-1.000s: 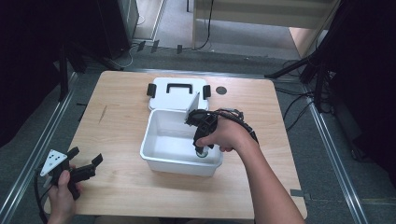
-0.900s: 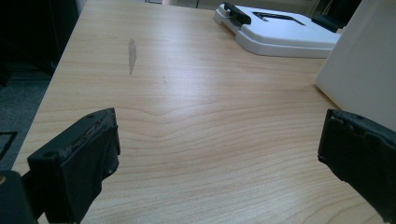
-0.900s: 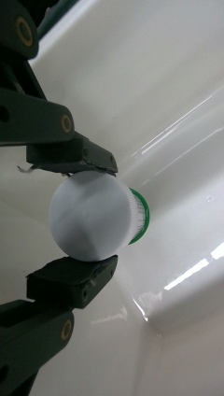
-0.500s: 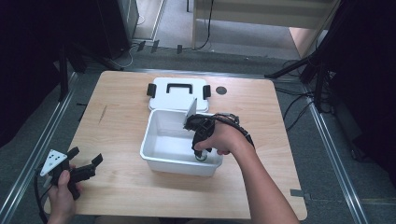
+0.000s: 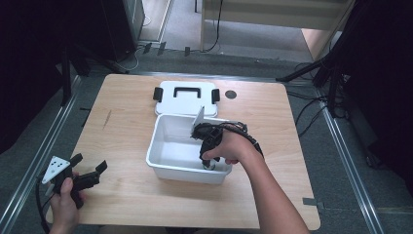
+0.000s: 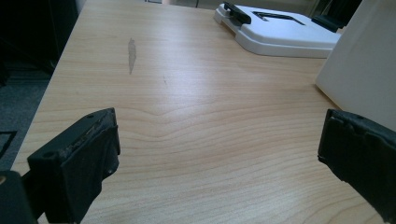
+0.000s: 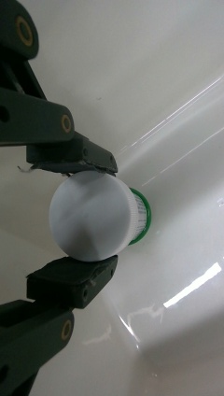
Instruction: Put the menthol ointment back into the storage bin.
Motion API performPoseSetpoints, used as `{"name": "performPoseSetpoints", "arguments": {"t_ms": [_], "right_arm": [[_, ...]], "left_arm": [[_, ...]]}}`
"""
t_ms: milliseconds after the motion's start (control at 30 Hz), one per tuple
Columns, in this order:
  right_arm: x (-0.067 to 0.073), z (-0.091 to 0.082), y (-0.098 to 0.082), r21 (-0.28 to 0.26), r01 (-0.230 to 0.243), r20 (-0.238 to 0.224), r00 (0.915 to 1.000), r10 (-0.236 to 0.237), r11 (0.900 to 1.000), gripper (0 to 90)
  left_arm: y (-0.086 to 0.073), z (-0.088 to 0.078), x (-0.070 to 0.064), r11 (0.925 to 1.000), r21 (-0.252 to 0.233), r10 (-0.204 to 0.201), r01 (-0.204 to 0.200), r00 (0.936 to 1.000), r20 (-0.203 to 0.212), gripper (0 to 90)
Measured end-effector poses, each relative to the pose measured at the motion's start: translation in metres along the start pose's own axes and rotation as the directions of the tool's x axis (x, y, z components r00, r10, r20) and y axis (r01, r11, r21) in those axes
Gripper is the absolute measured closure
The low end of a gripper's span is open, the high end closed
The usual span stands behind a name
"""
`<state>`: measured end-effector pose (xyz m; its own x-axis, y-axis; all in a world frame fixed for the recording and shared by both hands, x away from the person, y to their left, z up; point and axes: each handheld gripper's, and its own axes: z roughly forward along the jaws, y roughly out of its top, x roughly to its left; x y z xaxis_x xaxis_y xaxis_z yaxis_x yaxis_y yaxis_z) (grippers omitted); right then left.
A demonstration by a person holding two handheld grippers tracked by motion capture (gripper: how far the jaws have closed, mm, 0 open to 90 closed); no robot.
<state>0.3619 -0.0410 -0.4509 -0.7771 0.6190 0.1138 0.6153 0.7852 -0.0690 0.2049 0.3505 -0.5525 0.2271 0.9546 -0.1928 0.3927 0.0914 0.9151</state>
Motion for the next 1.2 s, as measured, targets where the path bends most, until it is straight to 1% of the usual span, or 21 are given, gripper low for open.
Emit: {"name": "performPoseSetpoints", "arguments": {"t_ms": [167, 333, 567, 600, 767, 867, 1067, 1200], "right_arm": [[0.000, 0.003, 0.000, 0.009, -0.001, 0.000, 1.0000, 0.001, 1.000, 51.3], [0.000, 0.007, -0.001, 0.019, 0.014, -0.003, 0.9999, -0.013, 1.000, 51.3], [0.001, 0.011, -0.001, 0.036, 0.030, 0.018, 0.9994, -0.031, 0.999, 51.2], [0.002, 0.012, -0.001, 0.040, 0.025, 0.019, 0.9995, -0.026, 0.999, 51.2], [0.002, 0.014, 0.000, 0.047, 0.034, 0.030, 0.9989, -0.036, 0.998, 51.2], [0.003, 0.016, 0.000, 0.051, 0.045, 0.036, 0.9982, -0.047, 0.998, 51.1], [0.004, 0.017, 0.000, 0.055, 0.045, 0.039, 0.9981, -0.048, 0.997, 51.0], [0.005, 0.017, -0.001, 0.057, 0.056, 0.039, 0.9975, -0.058, 0.997, 50.1]], "left_arm": [[0.000, 0.000, 0.000, 1.0000, 0.000, -0.001, 0.001, 1.0000, 0.000, 0.0], [0.000, 0.000, 0.000, 1.0000, -0.001, -0.002, 0.002, 1.0000, 0.001, 0.0], [0.000, 0.000, 0.000, 1.0000, -0.001, -0.002, 0.002, 1.0000, 0.001, 0.0], [0.000, 0.000, 0.000, 1.0000, -0.001, -0.002, 0.002, 1.0000, 0.001, 0.0], [0.000, 0.000, 0.000, 1.0000, -0.002, -0.003, 0.003, 1.0000, 0.002, 0.0], [0.000, 0.000, 0.000, 1.0000, -0.002, -0.002, 0.002, 1.0000, 0.002, 0.0], [0.000, 0.000, 0.000, 1.0000, -0.001, -0.002, 0.002, 1.0000, 0.002, 0.0], [0.000, 0.000, 0.000, 1.0000, -0.002, -0.001, 0.001, 1.0000, 0.002, 0.0]]}}
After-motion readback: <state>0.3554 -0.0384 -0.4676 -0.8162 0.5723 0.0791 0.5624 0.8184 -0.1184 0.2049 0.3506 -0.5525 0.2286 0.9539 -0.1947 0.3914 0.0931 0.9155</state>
